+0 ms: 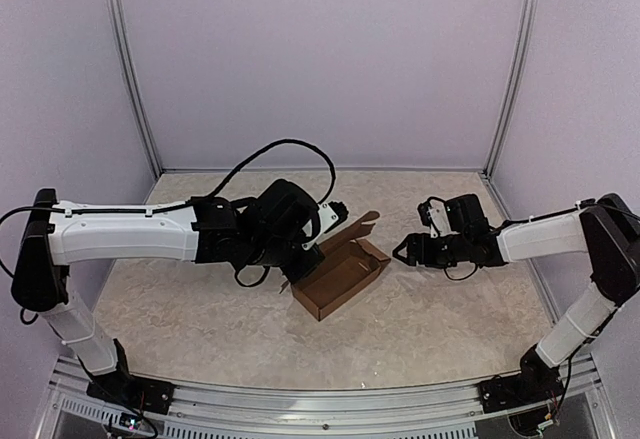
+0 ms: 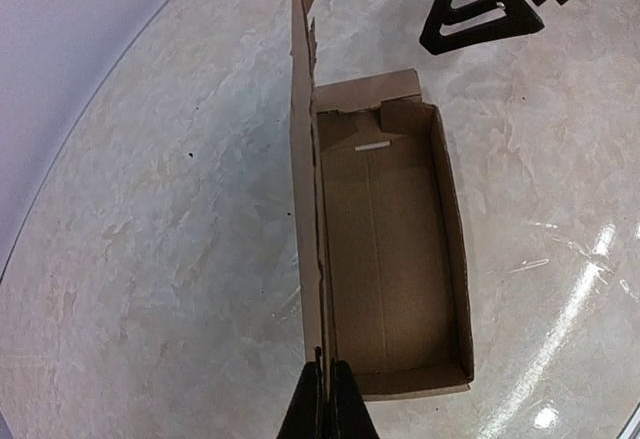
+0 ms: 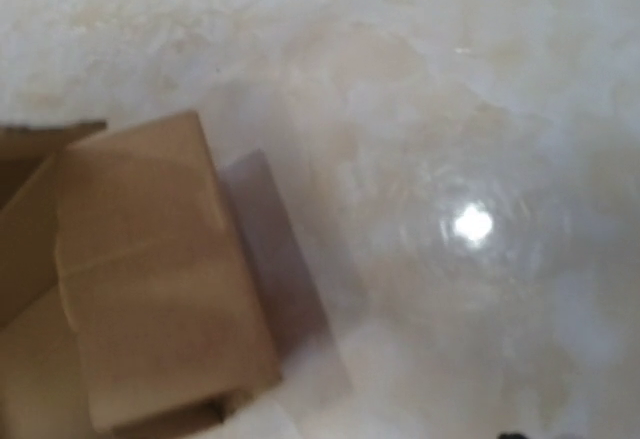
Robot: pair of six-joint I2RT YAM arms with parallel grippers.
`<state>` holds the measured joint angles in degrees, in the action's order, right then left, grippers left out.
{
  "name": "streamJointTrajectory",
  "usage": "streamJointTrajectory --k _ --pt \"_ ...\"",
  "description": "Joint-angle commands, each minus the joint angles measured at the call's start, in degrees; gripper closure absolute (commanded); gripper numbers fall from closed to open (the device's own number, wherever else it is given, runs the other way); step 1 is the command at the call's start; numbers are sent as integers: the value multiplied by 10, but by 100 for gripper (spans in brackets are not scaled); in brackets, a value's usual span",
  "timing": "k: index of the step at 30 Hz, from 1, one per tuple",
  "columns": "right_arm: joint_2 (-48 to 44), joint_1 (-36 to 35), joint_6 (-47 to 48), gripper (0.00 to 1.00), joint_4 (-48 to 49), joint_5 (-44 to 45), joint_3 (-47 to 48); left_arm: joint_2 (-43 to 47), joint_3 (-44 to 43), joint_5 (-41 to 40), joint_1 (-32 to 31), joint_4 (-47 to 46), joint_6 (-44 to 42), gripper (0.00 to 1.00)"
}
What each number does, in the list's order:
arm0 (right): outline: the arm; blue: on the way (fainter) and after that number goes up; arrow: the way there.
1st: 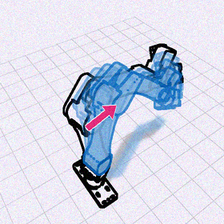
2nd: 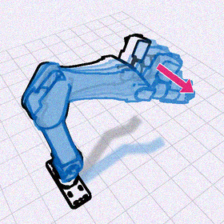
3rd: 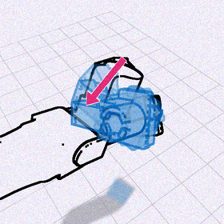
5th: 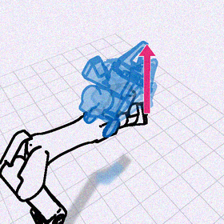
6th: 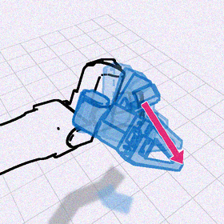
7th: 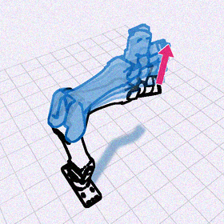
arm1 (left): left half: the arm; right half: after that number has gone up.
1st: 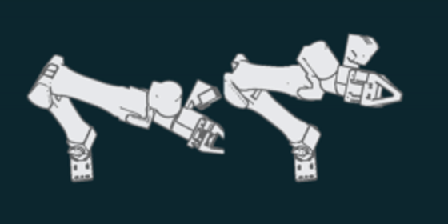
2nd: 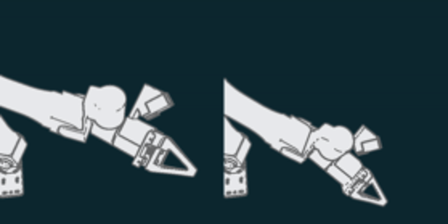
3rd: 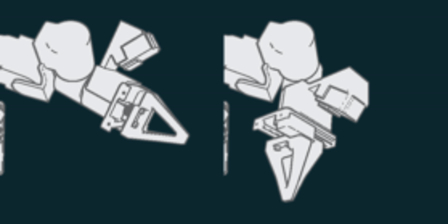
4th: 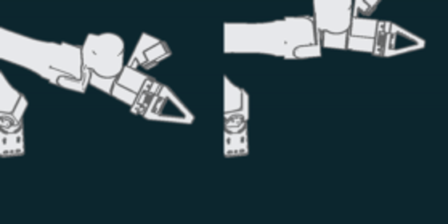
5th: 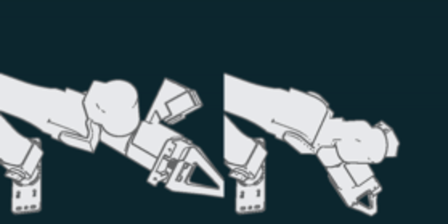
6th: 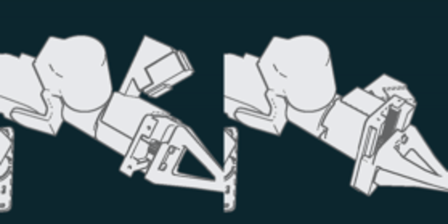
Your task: Fold the paper box
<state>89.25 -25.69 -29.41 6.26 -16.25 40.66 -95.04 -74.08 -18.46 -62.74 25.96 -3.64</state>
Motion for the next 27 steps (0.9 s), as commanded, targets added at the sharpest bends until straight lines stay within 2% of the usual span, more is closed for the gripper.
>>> streamJointTrajectory --k 1,9,15,20,27 --pt "34 14 -33 27 83 -72 3 26 4 10 -4 11 -10 100" --pt "89 31 -72 28 153 -142 17 65 28 29 -5 4 -8 100" --pt "119 30 -112 31 222 -185 -8 83 45 36 -5 -1 -2 100" --pt "153 31 -147 36 291 -224 -18 92 55 42 -5 -10 0 100" --pt "182 29 -165 45 336 -259 -15 96 65 41 -4 -17 2 100"
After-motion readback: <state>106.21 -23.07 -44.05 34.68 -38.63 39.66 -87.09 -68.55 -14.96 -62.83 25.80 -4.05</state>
